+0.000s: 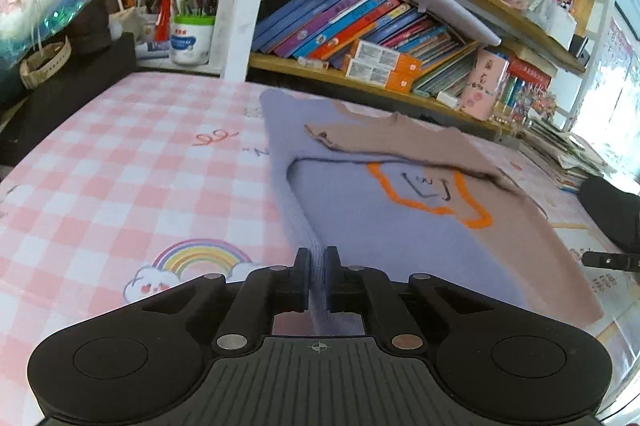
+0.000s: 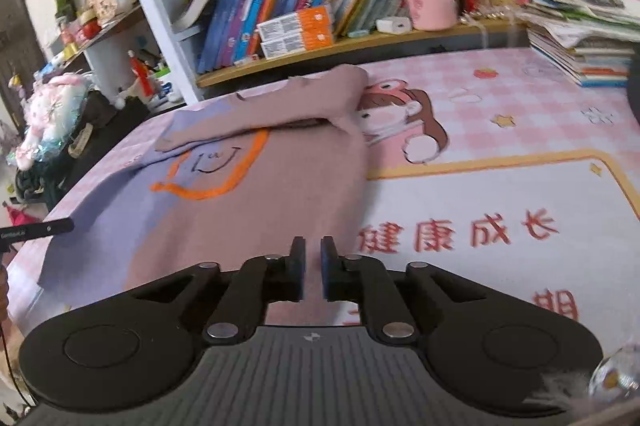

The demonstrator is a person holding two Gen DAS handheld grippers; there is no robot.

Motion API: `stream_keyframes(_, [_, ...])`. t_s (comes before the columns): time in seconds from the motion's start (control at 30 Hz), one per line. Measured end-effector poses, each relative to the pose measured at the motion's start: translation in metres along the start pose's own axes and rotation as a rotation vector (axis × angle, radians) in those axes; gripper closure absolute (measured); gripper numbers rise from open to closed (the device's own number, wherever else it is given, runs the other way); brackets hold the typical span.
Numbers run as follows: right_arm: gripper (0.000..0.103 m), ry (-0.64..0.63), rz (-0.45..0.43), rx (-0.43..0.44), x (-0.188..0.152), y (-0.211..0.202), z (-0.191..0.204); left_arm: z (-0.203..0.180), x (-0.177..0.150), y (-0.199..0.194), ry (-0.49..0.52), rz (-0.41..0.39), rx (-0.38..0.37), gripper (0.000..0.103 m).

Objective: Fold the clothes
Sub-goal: 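Open the right gripper and release the folded pink sleeve, then grasp the pink side edge with the right gripper while the left gripper grasps the lavender edge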

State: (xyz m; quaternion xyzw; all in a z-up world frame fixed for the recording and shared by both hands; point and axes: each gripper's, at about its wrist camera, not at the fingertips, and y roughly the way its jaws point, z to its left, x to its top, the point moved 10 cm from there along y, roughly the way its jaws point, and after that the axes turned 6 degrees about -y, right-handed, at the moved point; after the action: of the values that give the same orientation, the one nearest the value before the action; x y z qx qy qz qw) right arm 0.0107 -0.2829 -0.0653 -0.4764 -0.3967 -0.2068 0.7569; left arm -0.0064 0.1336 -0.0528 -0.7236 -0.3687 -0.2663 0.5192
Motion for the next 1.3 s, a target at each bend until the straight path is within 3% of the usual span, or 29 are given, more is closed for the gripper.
stream_keyframes(0.07, [0.068, 0.016, 0.009, -0.002, -0.004, -0.003, -0.004, 0.007, -0.003, 0.000, -0.016, 0.017, 0.021, 0.074])
stream_keyframes(0.13, [0.067, 0.026, 0.019, -0.001, -0.008, -0.004, -0.006, 0.012, -0.006, -0.001, -0.026, 0.024, 0.040, 0.045])
stream_keyframes(0.17, [0.067, 0.026, 0.024, 0.004, -0.010, -0.004, -0.005, 0.014, -0.007, -0.001, -0.031, 0.026, 0.042, 0.045])
stream_keyframes(0.3, [0.067, 0.009, 0.047, 0.025, -0.017, 0.002, 0.003, 0.012, -0.011, -0.001, -0.025, 0.027, 0.042, 0.048])
stream_keyframes(0.37, [0.067, -0.018, 0.047, 0.031, -0.016, 0.004, 0.009, 0.012, -0.010, 0.002, -0.027, 0.027, 0.039, 0.055])
stream_keyframes(0.43, [0.068, -0.031, 0.052, 0.039, -0.015, 0.008, 0.012, 0.011, -0.009, 0.006, -0.051, 0.033, 0.015, 0.087])
stream_keyframes(0.5, [0.087, -0.033, 0.062, 0.055, -0.013, 0.013, 0.015, 0.002, -0.001, 0.004, -0.050, 0.011, -0.027, 0.096])
stream_keyframes(0.6, [0.089, 0.006, 0.006, 0.115, 0.002, 0.009, 0.021, -0.016, 0.013, -0.001, -0.041, -0.034, -0.096, 0.097])
stream_keyframes(0.7, [0.089, 0.059, -0.047, 0.170, 0.015, 0.000, 0.023, -0.022, 0.014, -0.002, -0.021, -0.022, -0.112, 0.096])
stream_keyframes(1.0, [0.082, 0.133, 0.042, 0.175, -0.013, 0.012, 0.010, 0.004, -0.011, 0.003, -0.095, 0.082, -0.078, 0.090])
stream_keyframes(1.3, [0.074, 0.161, 0.055, 0.235, -0.015, 0.013, 0.020, 0.006, -0.017, 0.002, -0.111, 0.092, -0.088, 0.084])
